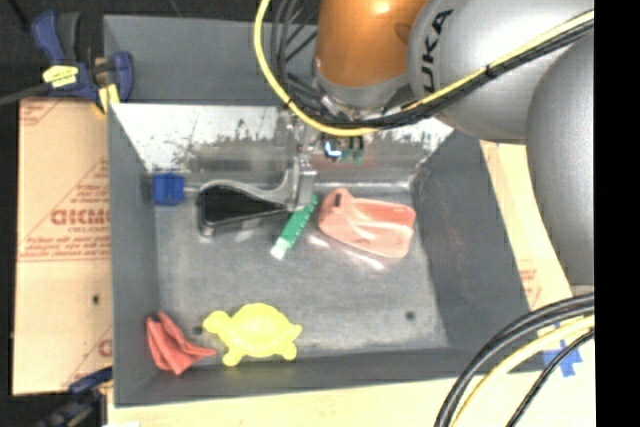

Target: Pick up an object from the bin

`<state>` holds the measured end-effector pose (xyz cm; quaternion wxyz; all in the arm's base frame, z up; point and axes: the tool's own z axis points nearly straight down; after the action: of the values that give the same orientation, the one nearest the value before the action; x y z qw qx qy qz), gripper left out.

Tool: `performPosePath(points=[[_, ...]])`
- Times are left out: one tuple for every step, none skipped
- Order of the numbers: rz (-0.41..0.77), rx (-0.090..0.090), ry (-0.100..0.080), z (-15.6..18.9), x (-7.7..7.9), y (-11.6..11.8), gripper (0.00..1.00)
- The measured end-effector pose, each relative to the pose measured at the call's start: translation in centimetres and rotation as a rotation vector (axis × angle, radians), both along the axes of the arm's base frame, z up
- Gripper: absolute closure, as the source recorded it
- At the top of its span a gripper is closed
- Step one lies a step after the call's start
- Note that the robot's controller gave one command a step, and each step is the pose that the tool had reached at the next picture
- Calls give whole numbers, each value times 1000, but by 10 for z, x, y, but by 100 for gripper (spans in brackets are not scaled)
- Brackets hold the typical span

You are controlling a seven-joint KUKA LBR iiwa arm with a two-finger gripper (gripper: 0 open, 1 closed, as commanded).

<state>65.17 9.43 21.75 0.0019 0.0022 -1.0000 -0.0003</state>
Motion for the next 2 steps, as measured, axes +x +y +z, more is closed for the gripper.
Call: performPosePath(points=[[-1, 1, -8, 6, 1, 0, 0], [82, 0, -12, -33, -5, 3, 0]])
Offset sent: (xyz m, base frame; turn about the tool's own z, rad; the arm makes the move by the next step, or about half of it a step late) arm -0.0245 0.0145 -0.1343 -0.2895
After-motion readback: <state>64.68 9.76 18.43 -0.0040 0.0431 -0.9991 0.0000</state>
